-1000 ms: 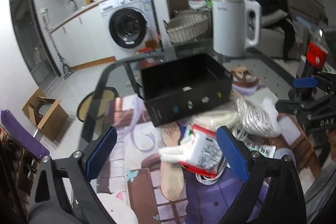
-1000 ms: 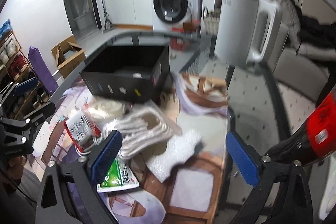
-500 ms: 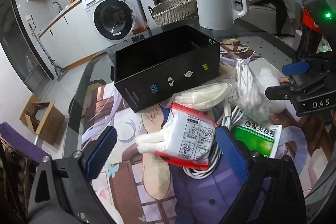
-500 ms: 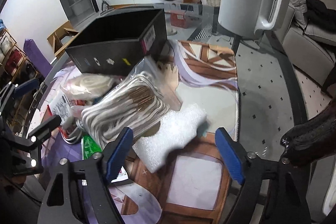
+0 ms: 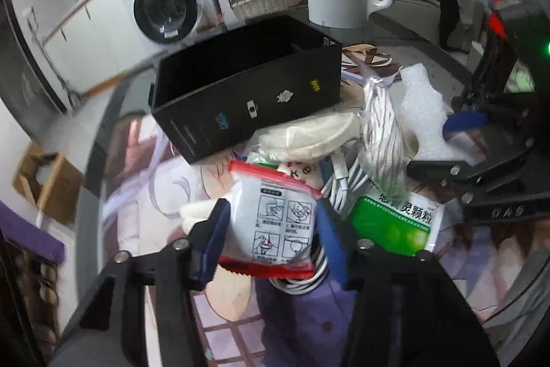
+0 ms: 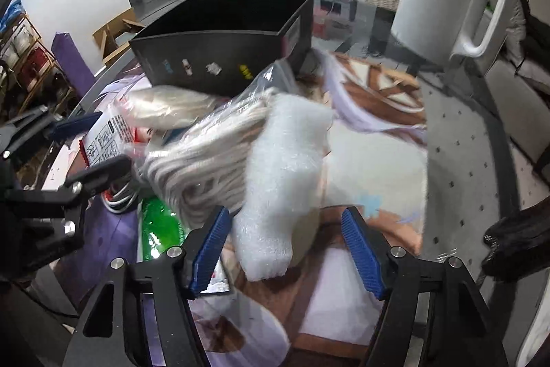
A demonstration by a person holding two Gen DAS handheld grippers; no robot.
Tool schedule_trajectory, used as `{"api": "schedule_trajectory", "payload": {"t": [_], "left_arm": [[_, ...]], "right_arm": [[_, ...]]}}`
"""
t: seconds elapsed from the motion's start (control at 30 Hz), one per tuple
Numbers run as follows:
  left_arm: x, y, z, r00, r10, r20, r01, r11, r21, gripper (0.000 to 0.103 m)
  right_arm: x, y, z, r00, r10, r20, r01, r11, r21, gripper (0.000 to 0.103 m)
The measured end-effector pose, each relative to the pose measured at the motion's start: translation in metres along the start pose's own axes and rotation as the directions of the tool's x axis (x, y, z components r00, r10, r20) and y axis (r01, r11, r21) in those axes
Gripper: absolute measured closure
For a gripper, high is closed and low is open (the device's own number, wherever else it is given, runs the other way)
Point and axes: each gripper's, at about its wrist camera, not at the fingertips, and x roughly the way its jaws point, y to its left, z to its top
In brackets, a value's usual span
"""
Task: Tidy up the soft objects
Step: 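Lower the left tool to the red-white packet while the right tool lowers to the white foam, then close the left tool on the red-white packet while the right tool closes on the white foam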
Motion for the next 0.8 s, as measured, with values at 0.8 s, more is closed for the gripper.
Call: {"api": "schedule_trajectory", "payload": {"t": [0.8], "left_arm": [[0.007,0.009,-0.011,0.997,-0.004,-0.072,-0.001,0.998,-0.068,0.061]], "right_arm": [[0.01,-0.023,0.011,0.999,0.041,-0.009,-0.04,0.988,0.146,0.06]]}}
